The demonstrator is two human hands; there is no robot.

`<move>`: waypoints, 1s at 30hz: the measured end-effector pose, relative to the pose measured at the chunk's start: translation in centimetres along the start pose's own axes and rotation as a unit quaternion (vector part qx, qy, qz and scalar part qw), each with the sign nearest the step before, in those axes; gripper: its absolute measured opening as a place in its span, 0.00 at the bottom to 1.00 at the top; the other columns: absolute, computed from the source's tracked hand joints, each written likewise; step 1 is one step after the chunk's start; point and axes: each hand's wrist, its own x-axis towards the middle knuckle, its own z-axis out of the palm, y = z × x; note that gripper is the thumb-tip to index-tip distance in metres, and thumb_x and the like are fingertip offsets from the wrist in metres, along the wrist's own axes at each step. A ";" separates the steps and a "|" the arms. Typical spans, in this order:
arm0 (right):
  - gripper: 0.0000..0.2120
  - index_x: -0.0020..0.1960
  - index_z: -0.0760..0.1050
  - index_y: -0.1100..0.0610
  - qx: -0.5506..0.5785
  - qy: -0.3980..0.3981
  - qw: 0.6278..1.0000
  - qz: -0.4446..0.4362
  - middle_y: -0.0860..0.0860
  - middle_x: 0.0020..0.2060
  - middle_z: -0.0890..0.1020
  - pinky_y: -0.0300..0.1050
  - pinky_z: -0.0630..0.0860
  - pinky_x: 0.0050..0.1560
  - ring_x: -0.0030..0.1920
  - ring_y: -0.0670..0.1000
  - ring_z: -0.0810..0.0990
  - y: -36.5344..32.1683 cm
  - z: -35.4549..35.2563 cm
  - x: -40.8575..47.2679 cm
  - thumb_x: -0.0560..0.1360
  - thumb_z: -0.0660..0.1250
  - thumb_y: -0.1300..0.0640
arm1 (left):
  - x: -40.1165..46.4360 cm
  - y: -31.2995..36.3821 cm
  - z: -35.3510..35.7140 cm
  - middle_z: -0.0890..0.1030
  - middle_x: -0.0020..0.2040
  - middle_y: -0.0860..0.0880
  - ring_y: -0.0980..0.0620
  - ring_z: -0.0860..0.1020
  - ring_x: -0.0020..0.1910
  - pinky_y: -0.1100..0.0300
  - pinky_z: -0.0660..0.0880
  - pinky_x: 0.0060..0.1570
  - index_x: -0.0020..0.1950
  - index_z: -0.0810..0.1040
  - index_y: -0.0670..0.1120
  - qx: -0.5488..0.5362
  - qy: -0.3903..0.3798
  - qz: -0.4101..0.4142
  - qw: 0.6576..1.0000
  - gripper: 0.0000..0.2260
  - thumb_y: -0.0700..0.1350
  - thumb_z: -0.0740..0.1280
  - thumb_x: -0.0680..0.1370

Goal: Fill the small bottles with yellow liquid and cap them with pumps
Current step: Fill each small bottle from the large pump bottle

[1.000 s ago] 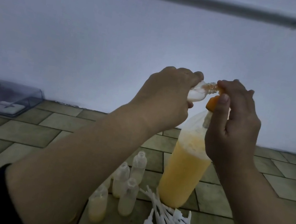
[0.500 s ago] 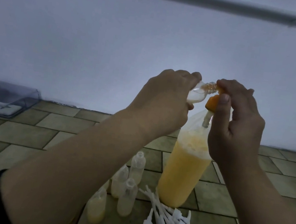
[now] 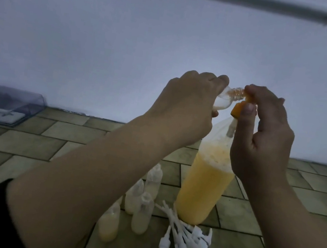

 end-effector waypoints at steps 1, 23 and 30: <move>0.21 0.63 0.73 0.61 -0.001 -0.004 1.000 0.003 0.55 0.59 0.78 0.47 0.60 0.72 0.57 0.39 0.68 -0.1 -0.1 -0.1 0.80 0.51 0.50 | 0.0 -0.1 0.0 0.75 0.64 0.51 0.51 0.73 0.58 0.60 0.69 0.53 0.68 0.67 0.51 0.000 -0.008 -0.001 1.000 0.23 0.45 0.69 0.75; 0.23 0.61 0.75 0.61 -0.009 -0.013 1.000 -0.015 0.55 0.57 0.79 0.36 0.61 0.68 0.57 0.45 0.72 -1.4 -1.2 1.7 0.80 0.50 0.49 | 0.8 -1.1 -1.3 0.76 0.60 0.51 0.50 0.73 0.55 0.59 0.69 0.48 0.65 0.69 0.50 -0.021 0.004 0.005 1.000 0.19 0.45 0.68 0.75; 0.21 0.63 0.73 0.61 -0.024 -0.015 1.000 0.001 0.55 0.59 0.78 0.52 0.66 0.68 0.58 0.50 0.73 -0.5 -0.1 0.2 0.78 0.52 0.50 | 0.5 -0.8 0.1 0.76 0.60 0.50 0.50 0.73 0.55 0.58 0.72 0.50 0.66 0.69 0.49 -0.008 -0.010 0.007 1.000 0.20 0.44 0.68 0.75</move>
